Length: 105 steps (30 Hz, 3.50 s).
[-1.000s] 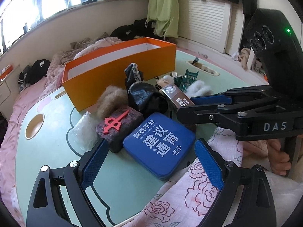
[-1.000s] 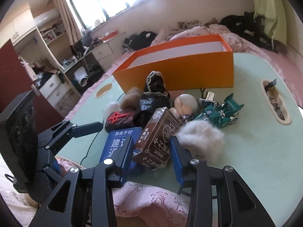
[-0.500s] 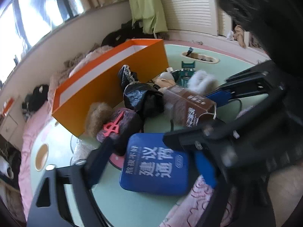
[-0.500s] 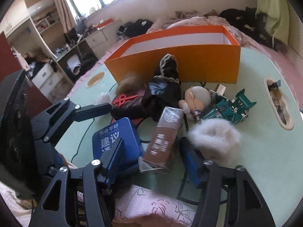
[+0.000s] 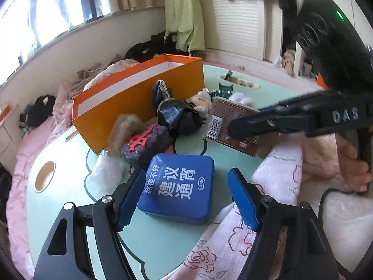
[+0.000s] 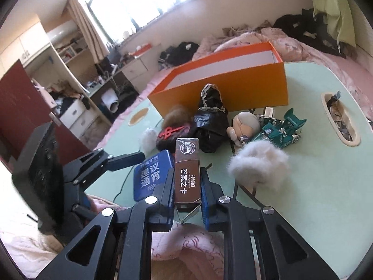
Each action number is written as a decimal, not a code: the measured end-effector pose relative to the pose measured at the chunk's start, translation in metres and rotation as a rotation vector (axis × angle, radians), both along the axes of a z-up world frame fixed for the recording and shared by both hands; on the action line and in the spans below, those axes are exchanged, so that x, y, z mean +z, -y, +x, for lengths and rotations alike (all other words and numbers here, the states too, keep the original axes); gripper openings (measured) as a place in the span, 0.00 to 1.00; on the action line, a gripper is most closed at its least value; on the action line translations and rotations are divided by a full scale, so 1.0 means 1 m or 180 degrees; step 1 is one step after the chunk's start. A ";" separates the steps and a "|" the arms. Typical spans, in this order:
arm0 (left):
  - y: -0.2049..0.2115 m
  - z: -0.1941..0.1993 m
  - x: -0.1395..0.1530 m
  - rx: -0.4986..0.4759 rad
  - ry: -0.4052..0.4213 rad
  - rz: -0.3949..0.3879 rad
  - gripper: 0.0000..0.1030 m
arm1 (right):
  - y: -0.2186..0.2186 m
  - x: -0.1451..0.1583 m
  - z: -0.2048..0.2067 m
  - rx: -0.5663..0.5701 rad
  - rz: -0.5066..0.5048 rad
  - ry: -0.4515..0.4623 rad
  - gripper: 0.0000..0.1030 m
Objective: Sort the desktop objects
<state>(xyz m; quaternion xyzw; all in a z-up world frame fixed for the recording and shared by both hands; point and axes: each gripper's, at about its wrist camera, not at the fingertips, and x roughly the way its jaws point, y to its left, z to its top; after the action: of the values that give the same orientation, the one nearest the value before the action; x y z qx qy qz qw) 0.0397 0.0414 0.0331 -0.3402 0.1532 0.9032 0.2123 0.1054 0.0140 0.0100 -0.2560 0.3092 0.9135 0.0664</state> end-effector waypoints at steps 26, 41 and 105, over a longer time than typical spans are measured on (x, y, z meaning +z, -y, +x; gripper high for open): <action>0.023 -0.009 0.036 -0.0003 0.0075 0.0544 0.65 | -0.010 0.030 0.001 -0.0045 0.0025 -0.0213 0.18; 0.047 -0.154 0.038 0.1030 0.0394 0.0923 0.65 | -0.120 0.041 -0.108 -0.0696 -0.0075 0.0145 0.32; 0.056 -0.015 -0.026 0.1222 0.0206 0.0406 1.00 | 0.018 -0.028 0.015 -0.1156 0.1446 0.0783 1.00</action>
<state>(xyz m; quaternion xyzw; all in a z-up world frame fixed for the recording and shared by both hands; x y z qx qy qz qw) 0.0250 -0.0142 0.0068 -0.3778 0.0211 0.9236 0.0622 0.1203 -0.0040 -0.0185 -0.2838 0.1275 0.8945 0.3210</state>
